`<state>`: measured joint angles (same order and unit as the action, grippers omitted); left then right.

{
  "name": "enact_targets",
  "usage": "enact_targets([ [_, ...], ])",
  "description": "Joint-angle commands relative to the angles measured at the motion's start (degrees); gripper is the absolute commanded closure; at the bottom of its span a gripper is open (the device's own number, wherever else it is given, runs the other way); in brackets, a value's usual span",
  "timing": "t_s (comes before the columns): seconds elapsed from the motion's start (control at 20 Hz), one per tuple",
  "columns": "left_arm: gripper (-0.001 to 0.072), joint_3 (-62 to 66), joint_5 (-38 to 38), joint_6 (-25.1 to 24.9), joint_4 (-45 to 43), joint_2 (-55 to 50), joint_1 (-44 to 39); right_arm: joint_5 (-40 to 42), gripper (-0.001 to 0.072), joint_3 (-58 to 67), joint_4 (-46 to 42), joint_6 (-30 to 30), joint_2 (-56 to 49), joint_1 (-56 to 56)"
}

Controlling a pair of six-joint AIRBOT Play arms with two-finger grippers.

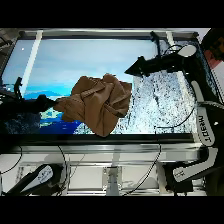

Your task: Fold the clothes and pants, and hang the long-sleeved shirts on hangers.

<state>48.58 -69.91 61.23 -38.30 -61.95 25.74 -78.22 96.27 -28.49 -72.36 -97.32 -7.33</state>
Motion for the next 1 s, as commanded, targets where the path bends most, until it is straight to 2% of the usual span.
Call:
enact_targets([
  [0.0,0.0693,2.05,-0.09,0.94,-1.64,2.01,0.04,4.9,0.0697,0.02,-0.59,-1.64,-4.7,-6.27],
  [0.05,0.0693,2.05,-0.04,2.43,-3.3,2.01,0.04,8.79,0.0671,0.02,-1.68,-1.75,-6.03,-8.33],
  [0.1,0.0693,2.05,-0.11,2.89,-4.87,2.01,0.04,12.92,0.0487,0.04,-3.54,-2.8,-7.15,-10.29],
  [0.15,0.0693,2.05,-0.22,2.86,-6.36,2.01,0.04,16.81,0.0233,0.04,-5.7,-6.05,-8.0,-11.91],
  [0.2,0.0693,2.05,-0.35,2.86,-7.43,2.01,0.04,20.87,0.0211,0.04,-7.93,-9.66,-8.79,-13.38],
  [0.35,0.0693,2.05,-0.72,2.84,-8.22,2.01,0.04,30.38,0.0211,0.04,-14.14,-18.6,-10.49,-16.46],
  [0.5,0.0692,2.05,-0.68,2.82,-8.22,2.01,0.04,31.1,0.0211,0.02,-17.25,-26.84,-11.82,-16.87],
  [0.65,0.0692,2.05,-0.68,2.82,-8.22,2.01,0.04,30.86,0.0211,0.04,-22.99,-29.64,-11.91,-16.63],
  [0.8,0.0692,2.05,-0.68,2.82,-8.2,2.01,0.04,31.34,0.021,0.04,-23.47,-32.26,-11.98,-16.59],
  [0.95,0.0692,2.05,-0.68,2.82,-8.2,2.01,0.04,31.32,0.0211,0.02,-23.41,-32.24,-12.0,-16.9],
])
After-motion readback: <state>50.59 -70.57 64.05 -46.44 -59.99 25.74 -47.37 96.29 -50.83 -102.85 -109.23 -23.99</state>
